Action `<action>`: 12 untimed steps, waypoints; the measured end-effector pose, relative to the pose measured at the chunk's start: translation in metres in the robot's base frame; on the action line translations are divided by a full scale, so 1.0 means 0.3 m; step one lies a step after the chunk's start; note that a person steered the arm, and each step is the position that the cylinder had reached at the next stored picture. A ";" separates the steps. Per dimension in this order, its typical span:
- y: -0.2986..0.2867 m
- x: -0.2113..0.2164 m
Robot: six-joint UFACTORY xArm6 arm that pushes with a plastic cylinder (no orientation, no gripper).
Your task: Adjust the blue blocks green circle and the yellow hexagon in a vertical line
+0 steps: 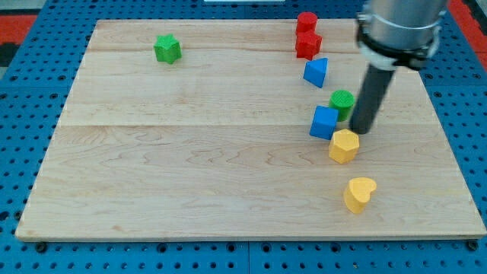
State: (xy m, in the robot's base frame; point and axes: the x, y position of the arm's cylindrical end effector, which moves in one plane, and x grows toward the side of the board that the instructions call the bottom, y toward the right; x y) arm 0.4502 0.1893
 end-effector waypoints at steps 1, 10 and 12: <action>0.000 -0.095; 0.285 0.027; -0.163 0.189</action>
State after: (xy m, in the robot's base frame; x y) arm 0.5071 0.1403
